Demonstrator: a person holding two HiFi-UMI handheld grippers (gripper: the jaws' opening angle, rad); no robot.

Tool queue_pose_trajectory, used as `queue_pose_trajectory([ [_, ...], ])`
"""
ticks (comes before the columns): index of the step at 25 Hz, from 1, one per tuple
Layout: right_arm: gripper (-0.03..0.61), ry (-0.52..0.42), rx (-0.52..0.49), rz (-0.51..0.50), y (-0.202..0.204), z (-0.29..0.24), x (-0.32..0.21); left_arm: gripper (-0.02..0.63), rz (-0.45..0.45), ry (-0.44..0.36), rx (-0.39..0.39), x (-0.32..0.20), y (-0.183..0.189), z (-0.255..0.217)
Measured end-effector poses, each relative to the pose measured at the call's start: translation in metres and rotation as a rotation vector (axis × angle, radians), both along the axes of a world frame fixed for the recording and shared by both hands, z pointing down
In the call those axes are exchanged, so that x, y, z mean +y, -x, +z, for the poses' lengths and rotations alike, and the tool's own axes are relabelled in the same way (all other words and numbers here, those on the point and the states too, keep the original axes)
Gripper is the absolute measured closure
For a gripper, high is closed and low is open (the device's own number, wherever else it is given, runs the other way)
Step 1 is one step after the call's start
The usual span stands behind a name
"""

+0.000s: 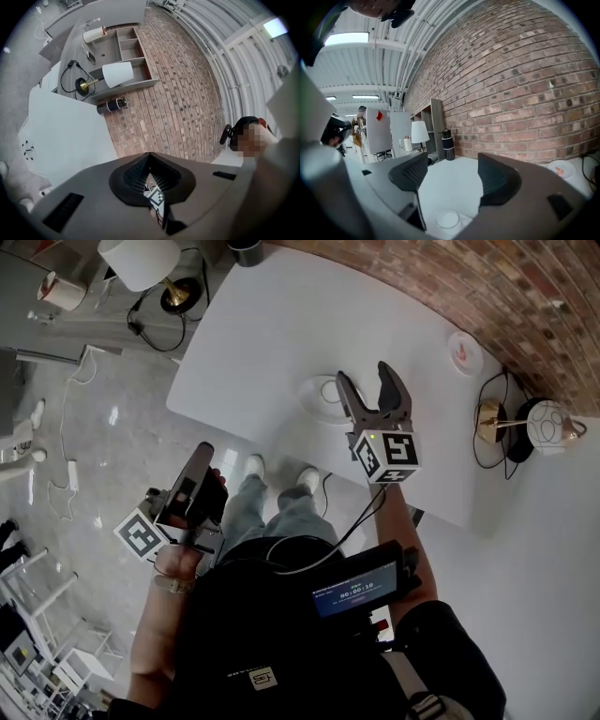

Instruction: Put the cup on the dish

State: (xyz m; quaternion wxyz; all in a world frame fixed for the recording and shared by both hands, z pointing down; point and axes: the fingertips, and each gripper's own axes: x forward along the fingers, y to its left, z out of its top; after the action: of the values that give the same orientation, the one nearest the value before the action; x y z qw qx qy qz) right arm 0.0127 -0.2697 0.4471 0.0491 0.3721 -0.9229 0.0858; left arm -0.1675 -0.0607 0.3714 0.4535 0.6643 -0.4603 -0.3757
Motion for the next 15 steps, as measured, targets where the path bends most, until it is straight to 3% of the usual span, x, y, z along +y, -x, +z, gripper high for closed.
queue_pose_trajectory([
  [15, 0.276, -0.078, -0.18, -0.025, 0.006, -0.119, 0.026, 0.608, 0.172, -0.133, -0.008, -0.064, -0.007, -0.037],
])
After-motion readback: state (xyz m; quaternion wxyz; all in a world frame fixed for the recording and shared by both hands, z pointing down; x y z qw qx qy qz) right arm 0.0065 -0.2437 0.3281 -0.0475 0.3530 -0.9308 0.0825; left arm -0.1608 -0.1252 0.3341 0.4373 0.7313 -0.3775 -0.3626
